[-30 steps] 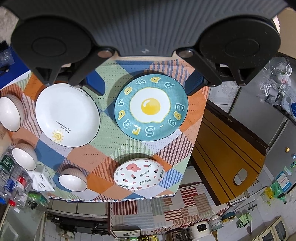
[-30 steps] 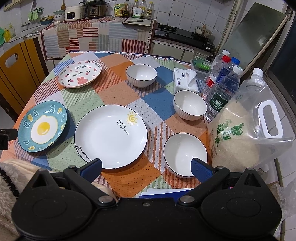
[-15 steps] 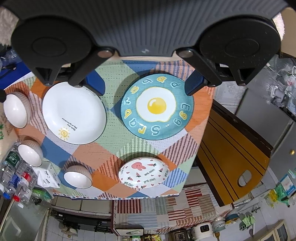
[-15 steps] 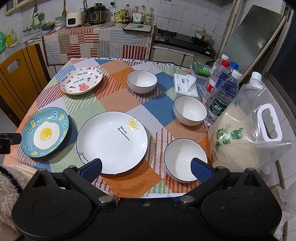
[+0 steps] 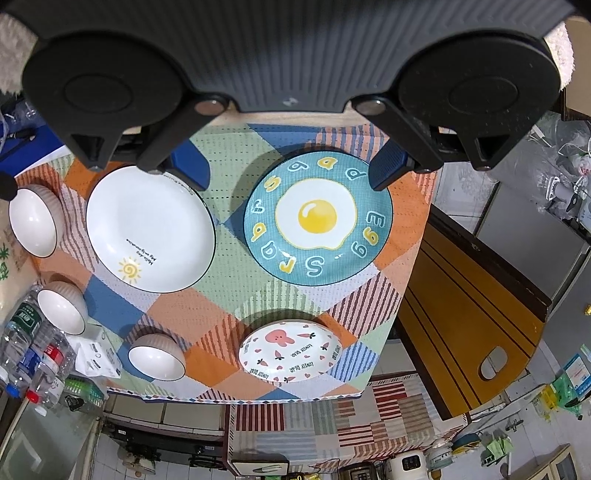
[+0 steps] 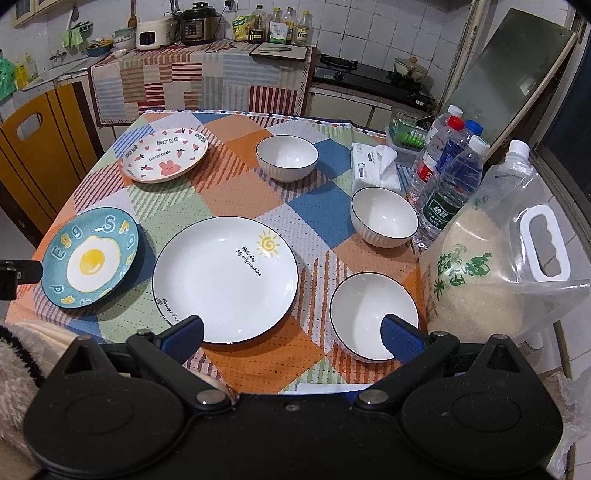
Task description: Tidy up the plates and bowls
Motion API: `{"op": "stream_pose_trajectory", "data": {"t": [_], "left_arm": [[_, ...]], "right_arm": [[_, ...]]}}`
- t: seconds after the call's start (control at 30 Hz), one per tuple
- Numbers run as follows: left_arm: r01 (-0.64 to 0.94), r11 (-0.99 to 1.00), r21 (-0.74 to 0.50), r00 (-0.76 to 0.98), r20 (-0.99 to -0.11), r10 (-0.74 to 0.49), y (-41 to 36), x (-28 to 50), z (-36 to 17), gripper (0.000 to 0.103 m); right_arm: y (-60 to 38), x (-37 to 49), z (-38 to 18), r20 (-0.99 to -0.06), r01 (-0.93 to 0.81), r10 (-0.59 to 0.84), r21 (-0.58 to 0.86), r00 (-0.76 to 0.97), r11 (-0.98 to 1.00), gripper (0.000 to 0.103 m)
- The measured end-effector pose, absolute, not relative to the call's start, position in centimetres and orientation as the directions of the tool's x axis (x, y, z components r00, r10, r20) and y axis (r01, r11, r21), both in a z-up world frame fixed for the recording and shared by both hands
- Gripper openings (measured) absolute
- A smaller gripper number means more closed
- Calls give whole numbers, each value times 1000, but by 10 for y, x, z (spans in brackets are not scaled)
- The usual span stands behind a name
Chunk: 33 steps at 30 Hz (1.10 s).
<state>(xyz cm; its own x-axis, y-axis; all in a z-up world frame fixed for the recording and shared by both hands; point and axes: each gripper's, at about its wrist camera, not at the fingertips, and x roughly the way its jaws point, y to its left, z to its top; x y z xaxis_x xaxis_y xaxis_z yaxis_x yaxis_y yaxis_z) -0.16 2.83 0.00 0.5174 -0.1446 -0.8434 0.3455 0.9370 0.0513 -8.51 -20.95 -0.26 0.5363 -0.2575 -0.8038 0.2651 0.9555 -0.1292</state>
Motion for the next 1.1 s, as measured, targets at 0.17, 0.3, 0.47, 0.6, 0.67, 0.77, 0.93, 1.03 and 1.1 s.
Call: {"op": "stream_pose_trajectory", "data": {"t": [0.17, 0.3, 0.47, 0.6, 0.67, 0.77, 0.93, 1.03, 1.1], "left_arm": [[414, 909, 38, 508, -839, -196, 23, 8, -1, 93], [478, 874, 87, 535, -818, -211, 9, 20, -3, 93], [535, 842, 65, 480, -844, -240, -12, 49, -28, 93], [542, 840, 26, 458, -848, -269, -32, 70, -60, 90], [567, 823, 27, 453, -845, -284, -45, 79, -78, 90], [585, 811, -1, 425, -851, -308, -62, 92, -102, 90], [646, 763, 11, 417, -843, -341, -86, 106, -124, 89], [663, 746, 55, 422, -851, -312, -95, 115, -135, 85], [672, 738, 56, 409, -859, -307, -98, 121, -141, 82]], "right_arm": [[-215, -92, 0, -728, 194, -194, -85, 658, 977, 103], [-234, -91, -12, -642, 133, -88, 23, 761, 991, 103], [-254, -76, -56, -617, 86, 21, 143, 787, 986, 101], [-269, -62, -97, -680, 109, 110, 271, 725, 956, 95], [-270, -60, -115, -690, 116, 140, 311, 710, 943, 92], [-269, -57, -139, -718, 144, 167, 351, 676, 925, 84], [-272, -60, -170, -734, 198, 191, 408, 652, 891, 80], [-273, -63, -177, -731, 191, 222, 435, 645, 880, 80], [-273, -61, -182, -733, 209, 223, 447, 642, 870, 80]]}}
